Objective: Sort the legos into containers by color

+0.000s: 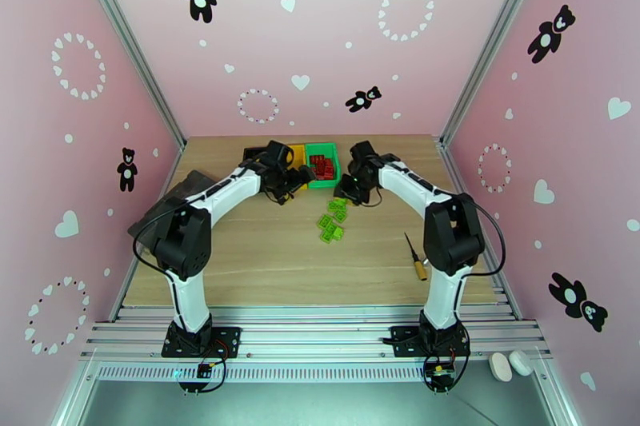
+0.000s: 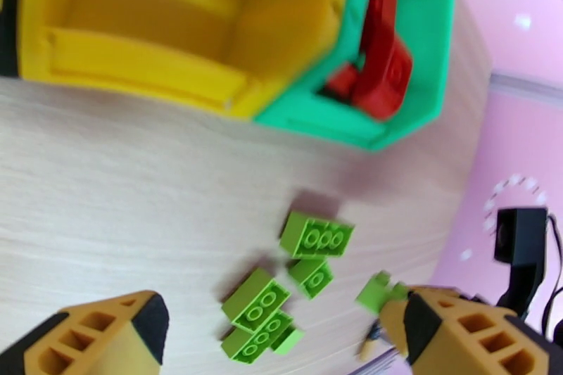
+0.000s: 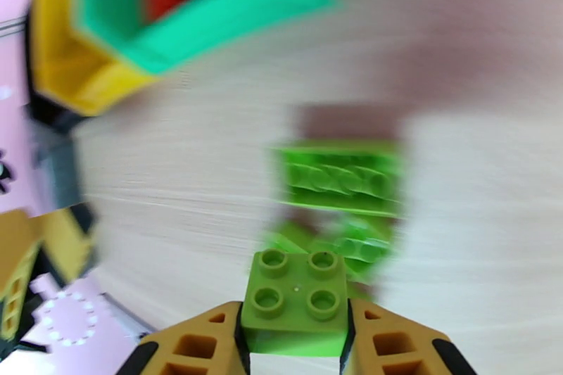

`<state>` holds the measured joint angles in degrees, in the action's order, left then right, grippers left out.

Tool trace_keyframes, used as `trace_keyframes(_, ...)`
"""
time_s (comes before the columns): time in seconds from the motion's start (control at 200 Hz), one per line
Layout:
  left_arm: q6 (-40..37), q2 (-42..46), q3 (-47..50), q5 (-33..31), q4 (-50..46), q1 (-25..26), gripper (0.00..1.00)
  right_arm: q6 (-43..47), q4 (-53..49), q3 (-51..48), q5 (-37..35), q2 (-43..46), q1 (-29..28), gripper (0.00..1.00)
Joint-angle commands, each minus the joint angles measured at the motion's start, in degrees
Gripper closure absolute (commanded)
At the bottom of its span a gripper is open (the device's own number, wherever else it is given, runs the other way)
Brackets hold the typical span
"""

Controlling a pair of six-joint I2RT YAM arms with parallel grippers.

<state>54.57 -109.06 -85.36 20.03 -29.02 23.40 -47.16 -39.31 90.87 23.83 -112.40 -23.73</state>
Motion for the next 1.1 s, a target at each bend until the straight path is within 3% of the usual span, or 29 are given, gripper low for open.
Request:
trace_keyframes(0.0,5.3,3.4,2.8,3.8,6.5,-3.0,0.07,-4.7,5.0,4.1,5.1,-4.5,-1.0,0.71)
trace_keyframes(0.435,11.4,6.4,7.1,6.2,13.0,-12.9,0.07,-17.9,17.0,25.0,12.1,-20.7,-3.0,0.7)
trace_keyframes(0.576,10.4,6.6,6.5,6.7,11.4,-14.2,0.07,-21.9,18.5,35.4,13.6,-27.2,-3.4,0.49)
trace_keyframes(0.701,8.7,6.8,5.8,6.5,9.7,-14.3,0.07,-22.0,15.7,44.1,14.4,-31.2,-3.8,0.39)
trace_keyframes(0.861,6.3,7.9,6.1,5.4,6.8,-14.1,0.07,-19.6,12.8,44.7,14.2,-30.3,-3.8,0.37)
trace_keyframes(1.096,1.1,9.9,7.0,2.1,0.1,-11.9,0.07,-7.9,2.4,38.3,9.7,-21.6,-3.9,0.37)
